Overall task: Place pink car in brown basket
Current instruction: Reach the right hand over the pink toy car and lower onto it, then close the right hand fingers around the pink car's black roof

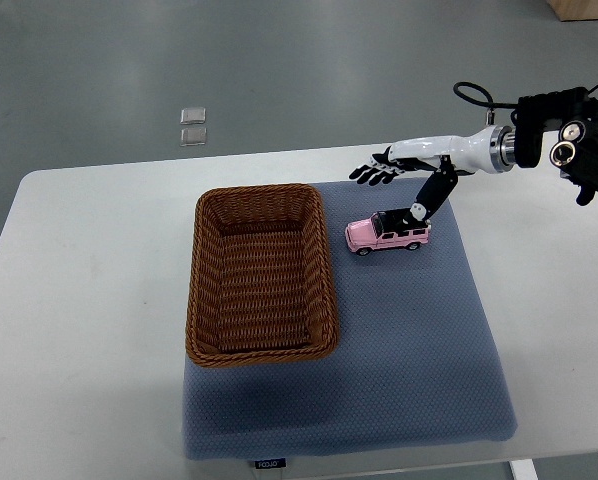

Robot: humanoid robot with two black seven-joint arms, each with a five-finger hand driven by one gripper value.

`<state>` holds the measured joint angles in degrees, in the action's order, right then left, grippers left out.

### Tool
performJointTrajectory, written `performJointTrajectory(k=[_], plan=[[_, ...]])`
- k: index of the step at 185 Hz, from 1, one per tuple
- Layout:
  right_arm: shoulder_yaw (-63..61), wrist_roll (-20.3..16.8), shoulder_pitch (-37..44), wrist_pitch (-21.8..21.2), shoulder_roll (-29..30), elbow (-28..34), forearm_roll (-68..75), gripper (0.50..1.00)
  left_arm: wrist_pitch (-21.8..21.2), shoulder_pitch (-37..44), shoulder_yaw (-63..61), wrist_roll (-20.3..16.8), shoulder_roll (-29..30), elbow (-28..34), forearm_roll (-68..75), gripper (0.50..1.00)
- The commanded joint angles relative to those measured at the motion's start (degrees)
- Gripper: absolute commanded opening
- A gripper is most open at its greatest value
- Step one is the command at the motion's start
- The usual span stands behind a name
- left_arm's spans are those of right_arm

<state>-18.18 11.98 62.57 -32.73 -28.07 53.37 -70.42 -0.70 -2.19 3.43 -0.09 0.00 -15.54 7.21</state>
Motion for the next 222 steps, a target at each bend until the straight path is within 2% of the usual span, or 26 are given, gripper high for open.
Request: performJointTrajectory(k=[1,19,47,123,142,153,168,176,179,185,197,204,222], plan=[[5.60,-0.99,0.98,5.92,2.14,-0.02,-1.82,0.909,0.00,0.00,0.00,0.00,0.00,-0.01,0.08,1.000],[7.54,-3.45,0.62,10.05,4.16,-1.78,-3.84,0.909,0.00,0.00,0.00,0.00,0.00,-0.01,0.00,1.000],[8.07,-5.56,-0.08,13.31,6.36,-4.94,-4.46,0.907,0.00,0.00,0.00,0.00,0.00,-0.01,0.00,1.000],[10.27,-6.35,-2.01,14.89,8.03,-7.76,-6.83,0.891,0.00,0.00,0.08,0.00,0.00,0.08,0.00,1.000],[10.27,-6.44,-2.45,14.89,8.03,-7.84,-6.83,0.834,0.00,0.08,0.08,0.00,0.00,0.08,0.00,1.000],[10.53,-6.44,-2.72,14.89,8.03,-7.93,-6.92,0.821,0.00,0.08,0.08,0.00,0.00,0.08,0.00,1.000],[10.71,-6.44,-2.72,15.07,8.03,-8.11,-7.10,0.780,0.00,0.08,0.08,0.00,0.00,0.16,-0.09,1.000],[10.97,-6.44,-2.72,15.24,8.03,-8.20,-7.10,0.719,0.00,0.08,0.08,0.00,0.00,0.16,0.00,1.000],[11.06,-6.44,-2.72,15.24,8.12,-8.20,-7.19,0.672,0.00,0.08,0.08,0.00,0.00,0.16,0.00,1.000],[11.06,-6.44,-2.80,15.24,8.12,-8.20,-7.19,0.615,0.00,0.08,0.08,0.00,0.00,0.16,-0.09,1.000],[11.06,-6.44,-2.72,15.24,8.12,-8.20,-7.19,0.558,0.00,0.08,0.08,0.00,0.00,0.25,-0.09,1.000],[11.06,-6.35,-2.63,15.24,8.12,-8.20,-7.19,0.500,0.00,0.08,0.08,0.00,0.00,0.25,0.00,1.000],[10.71,-6.18,-2.01,14.98,7.07,-8.11,-7.10,0.500,0.00,0.00,0.08,0.00,0.00,0.25,-0.09,1.000]])
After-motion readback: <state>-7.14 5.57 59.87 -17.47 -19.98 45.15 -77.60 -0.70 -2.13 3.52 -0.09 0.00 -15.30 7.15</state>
